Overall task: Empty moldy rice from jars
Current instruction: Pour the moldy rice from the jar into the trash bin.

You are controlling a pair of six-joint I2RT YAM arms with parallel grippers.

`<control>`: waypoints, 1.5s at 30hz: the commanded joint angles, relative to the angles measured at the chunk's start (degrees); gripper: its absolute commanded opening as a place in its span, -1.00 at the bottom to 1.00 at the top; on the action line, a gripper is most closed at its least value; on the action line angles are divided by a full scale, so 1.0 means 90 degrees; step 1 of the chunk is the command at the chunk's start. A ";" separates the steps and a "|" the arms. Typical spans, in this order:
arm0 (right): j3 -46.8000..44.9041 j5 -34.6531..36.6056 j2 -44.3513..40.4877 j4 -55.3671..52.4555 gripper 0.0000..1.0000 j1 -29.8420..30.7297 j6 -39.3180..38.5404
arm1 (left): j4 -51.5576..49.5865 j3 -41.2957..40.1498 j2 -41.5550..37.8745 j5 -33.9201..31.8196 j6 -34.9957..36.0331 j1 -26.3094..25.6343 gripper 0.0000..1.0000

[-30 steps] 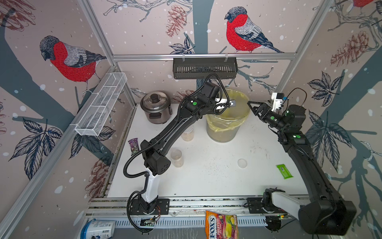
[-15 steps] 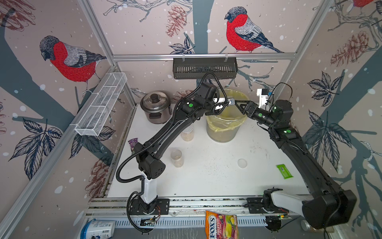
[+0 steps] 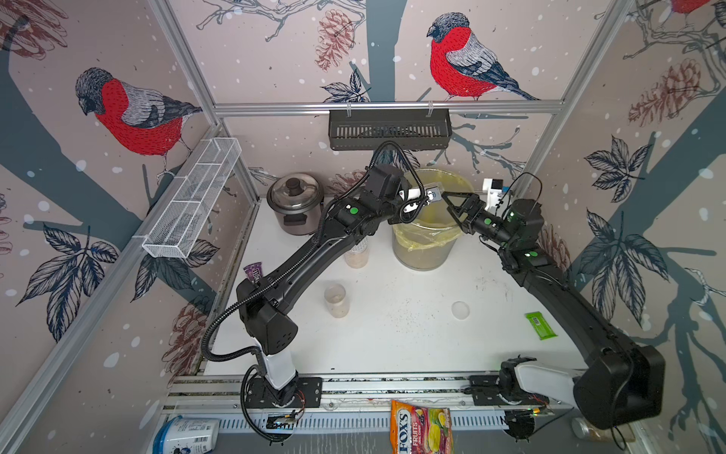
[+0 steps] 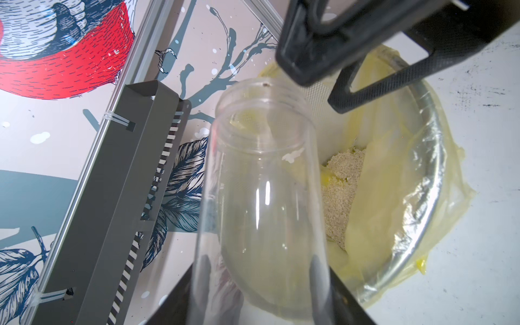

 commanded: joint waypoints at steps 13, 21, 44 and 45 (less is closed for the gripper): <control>0.0095 0.0709 0.0461 0.1350 0.89 0.0742 0.1136 | 0.0380 0.0126 -0.0012 0.0300 -0.0218 0.0009 -1.00; 0.0326 0.0867 0.0864 0.1953 0.82 0.0923 0.1462 | 0.0541 -0.0063 -0.0085 0.0335 -0.0293 0.0002 -1.00; 0.0200 0.1187 0.1337 0.3003 0.11 0.1331 0.2301 | 0.0765 -0.0251 -0.0193 0.0351 -0.0338 0.0004 -1.00; 0.0191 0.1229 0.1343 0.3013 0.06 0.1350 0.2331 | 0.0772 -0.0265 -0.0217 0.0322 -0.0328 0.0001 -1.00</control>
